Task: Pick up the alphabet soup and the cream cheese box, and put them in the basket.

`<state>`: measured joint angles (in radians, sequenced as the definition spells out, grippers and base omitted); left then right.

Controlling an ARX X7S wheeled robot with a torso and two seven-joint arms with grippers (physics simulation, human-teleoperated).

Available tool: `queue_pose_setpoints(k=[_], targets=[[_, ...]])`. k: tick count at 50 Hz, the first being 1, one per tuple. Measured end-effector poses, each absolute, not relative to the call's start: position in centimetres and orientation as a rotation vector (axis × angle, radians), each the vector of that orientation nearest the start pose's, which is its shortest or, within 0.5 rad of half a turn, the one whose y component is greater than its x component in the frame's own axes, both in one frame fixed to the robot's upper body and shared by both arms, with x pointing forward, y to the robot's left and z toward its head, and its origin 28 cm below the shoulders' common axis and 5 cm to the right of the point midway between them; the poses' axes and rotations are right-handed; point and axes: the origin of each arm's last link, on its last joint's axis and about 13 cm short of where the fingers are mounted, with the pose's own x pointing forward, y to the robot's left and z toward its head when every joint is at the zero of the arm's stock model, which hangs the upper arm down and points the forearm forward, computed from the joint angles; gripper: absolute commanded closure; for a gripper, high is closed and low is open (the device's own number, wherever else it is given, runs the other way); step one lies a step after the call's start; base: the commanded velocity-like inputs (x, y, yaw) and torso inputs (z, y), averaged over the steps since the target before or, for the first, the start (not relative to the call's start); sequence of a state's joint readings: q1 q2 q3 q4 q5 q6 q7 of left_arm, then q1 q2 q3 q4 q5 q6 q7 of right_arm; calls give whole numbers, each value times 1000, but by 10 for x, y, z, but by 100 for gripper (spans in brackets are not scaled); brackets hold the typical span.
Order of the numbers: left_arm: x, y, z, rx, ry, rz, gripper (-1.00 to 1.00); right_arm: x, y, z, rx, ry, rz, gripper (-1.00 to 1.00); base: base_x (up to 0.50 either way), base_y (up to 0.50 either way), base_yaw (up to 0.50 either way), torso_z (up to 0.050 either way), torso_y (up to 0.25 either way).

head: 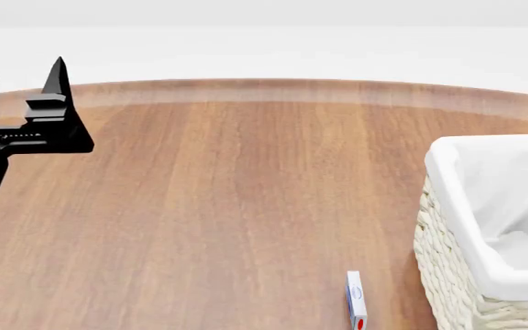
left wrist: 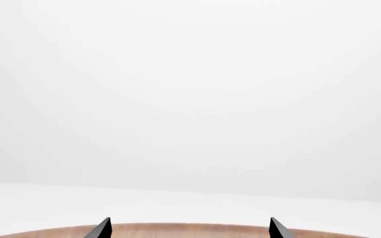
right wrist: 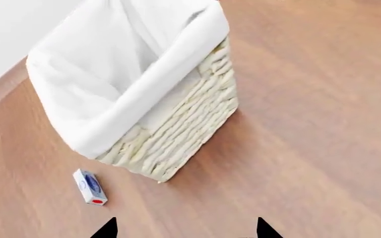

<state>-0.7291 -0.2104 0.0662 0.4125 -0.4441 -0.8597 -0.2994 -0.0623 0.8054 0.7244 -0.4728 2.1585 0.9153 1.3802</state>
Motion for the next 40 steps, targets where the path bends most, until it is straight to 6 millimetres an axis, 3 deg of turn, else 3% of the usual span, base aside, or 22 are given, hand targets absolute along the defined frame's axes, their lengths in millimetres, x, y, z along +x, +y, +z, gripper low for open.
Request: queue_pose_setpoints(k=[18, 40], targets=[[293, 214, 228, -66, -229, -11, -100, 114, -249, 202, 604, 550, -623, -100, 0, 0, 0, 0, 0], [295, 215, 223, -63, -218, -6, -100, 75, -266, 168, 662, 599, -739, -100, 0, 0, 0, 0, 0]])
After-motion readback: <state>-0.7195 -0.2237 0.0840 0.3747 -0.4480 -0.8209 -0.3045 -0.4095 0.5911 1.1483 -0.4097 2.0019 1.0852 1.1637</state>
